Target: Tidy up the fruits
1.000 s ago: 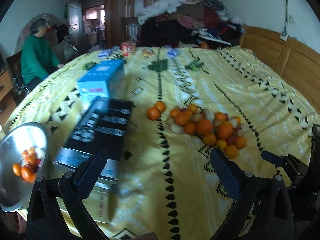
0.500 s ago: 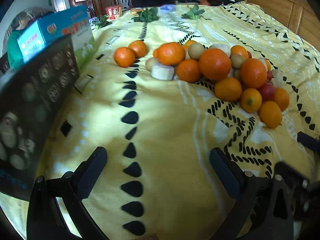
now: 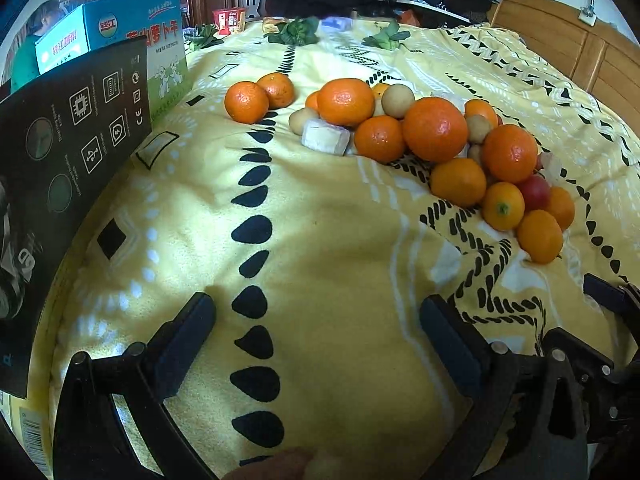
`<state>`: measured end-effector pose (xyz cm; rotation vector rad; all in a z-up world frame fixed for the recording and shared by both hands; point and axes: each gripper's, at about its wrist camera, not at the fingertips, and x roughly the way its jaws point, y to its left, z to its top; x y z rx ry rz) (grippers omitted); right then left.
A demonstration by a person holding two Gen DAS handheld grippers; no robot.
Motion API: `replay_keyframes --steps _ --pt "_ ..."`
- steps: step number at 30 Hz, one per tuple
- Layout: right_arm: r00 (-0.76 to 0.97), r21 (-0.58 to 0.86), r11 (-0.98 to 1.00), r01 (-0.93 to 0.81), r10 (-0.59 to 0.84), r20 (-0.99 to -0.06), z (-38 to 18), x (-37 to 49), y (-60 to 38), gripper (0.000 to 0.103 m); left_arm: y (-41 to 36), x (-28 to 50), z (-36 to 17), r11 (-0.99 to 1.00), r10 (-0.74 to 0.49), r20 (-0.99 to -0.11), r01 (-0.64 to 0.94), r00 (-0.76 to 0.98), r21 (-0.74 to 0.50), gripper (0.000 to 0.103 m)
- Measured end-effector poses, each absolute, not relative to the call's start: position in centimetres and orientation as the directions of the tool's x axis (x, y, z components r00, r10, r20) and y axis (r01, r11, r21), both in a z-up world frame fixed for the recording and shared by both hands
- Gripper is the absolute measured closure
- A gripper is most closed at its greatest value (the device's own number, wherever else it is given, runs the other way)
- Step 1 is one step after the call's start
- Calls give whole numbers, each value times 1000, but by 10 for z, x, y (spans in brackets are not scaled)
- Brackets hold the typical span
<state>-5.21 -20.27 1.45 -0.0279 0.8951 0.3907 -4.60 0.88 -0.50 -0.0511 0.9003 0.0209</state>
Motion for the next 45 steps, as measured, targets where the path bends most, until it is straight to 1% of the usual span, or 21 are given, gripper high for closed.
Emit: replay_keyframes --steps 45 --pt "562 140 928 -344 323 -762 15 -51 -203 0 7 -43 -6 999 1 -787 -38 616 -29 0"
